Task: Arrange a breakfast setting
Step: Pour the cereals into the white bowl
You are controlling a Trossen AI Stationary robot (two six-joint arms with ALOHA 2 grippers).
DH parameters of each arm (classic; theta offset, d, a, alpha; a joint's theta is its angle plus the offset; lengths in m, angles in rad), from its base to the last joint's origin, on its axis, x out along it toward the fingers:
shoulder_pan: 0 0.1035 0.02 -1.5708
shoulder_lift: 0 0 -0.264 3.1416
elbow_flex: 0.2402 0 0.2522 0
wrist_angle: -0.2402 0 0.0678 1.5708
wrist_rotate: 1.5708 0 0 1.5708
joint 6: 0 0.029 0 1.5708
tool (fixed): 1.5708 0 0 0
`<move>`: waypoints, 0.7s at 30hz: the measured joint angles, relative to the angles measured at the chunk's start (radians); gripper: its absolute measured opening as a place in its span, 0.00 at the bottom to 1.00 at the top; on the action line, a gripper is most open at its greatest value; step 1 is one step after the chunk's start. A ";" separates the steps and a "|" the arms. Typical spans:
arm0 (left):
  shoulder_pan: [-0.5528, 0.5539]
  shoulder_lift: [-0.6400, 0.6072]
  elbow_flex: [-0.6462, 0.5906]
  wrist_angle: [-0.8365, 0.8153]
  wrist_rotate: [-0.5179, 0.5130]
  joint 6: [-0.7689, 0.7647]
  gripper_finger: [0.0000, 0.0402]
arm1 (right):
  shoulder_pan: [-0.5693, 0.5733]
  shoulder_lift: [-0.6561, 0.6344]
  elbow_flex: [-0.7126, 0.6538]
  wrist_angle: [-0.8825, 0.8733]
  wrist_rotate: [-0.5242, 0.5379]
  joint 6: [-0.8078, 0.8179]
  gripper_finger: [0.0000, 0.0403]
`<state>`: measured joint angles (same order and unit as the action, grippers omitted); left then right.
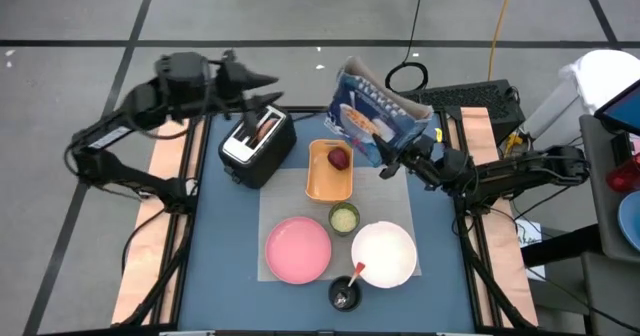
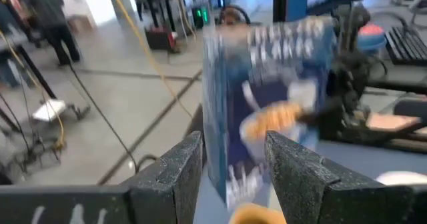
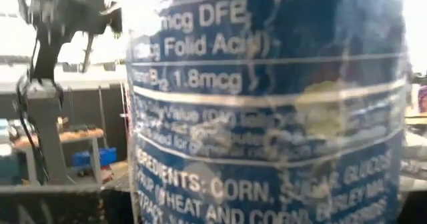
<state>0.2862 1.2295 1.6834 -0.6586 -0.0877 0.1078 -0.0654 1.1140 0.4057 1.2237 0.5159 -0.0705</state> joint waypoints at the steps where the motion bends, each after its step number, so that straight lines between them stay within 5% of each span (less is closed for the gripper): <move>1: -0.004 -0.028 -0.025 -0.006 0.000 -0.013 0.42 | 0.000 -0.009 0.000 0.002 -0.006 0.012 0.53; 6: -0.039 -0.198 -0.297 0.111 0.002 -0.066 0.42 | 0.000 -0.046 0.000 0.012 -0.110 0.089 0.52; 12: -0.089 -0.371 -0.744 0.567 0.009 -0.148 0.42 | 0.000 -0.062 0.000 0.063 -0.212 0.182 0.53; 21: -0.140 -0.282 -1.184 1.400 0.009 -0.227 0.42 | -0.001 -0.061 0.000 0.131 -0.288 0.216 0.53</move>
<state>0.1463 0.9479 0.4997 0.7417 -0.0784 -0.1189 -0.0665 1.0531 0.4057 1.3547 0.2277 0.1455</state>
